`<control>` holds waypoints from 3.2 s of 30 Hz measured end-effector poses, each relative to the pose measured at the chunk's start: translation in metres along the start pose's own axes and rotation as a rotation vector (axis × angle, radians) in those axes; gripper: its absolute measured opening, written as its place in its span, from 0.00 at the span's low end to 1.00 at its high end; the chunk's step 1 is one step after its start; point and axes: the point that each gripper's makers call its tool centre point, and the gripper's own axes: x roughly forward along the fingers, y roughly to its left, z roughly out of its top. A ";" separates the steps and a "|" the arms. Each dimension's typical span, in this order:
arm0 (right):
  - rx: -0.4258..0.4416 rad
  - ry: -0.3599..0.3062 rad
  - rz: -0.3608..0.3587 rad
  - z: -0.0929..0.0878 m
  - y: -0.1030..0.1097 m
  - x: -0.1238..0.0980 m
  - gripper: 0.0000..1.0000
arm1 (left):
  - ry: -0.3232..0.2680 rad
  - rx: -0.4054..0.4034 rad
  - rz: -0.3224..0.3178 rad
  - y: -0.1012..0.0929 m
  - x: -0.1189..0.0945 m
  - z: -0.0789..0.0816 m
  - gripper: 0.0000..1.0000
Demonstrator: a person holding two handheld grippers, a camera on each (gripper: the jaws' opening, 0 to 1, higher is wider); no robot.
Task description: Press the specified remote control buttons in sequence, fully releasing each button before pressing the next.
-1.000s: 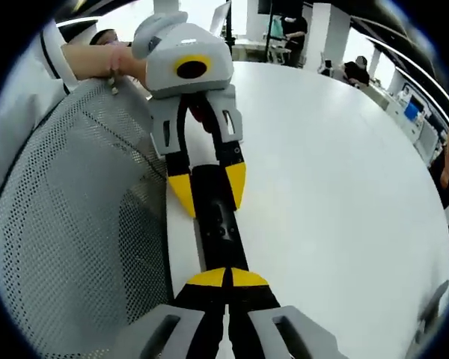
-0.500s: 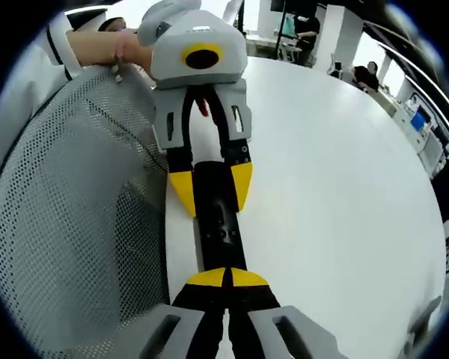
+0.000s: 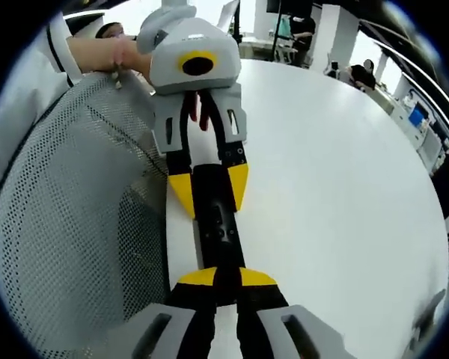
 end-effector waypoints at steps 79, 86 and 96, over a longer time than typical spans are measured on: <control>-0.073 -0.121 -0.024 0.016 0.007 0.015 0.05 | -0.013 0.006 0.013 -0.001 0.000 0.001 0.25; -0.169 0.006 0.020 0.017 0.009 0.017 0.04 | -0.014 0.006 0.012 -0.001 0.000 0.001 0.25; -0.089 0.051 0.040 0.018 0.007 0.018 0.03 | -0.013 0.006 0.012 -0.001 0.000 0.000 0.25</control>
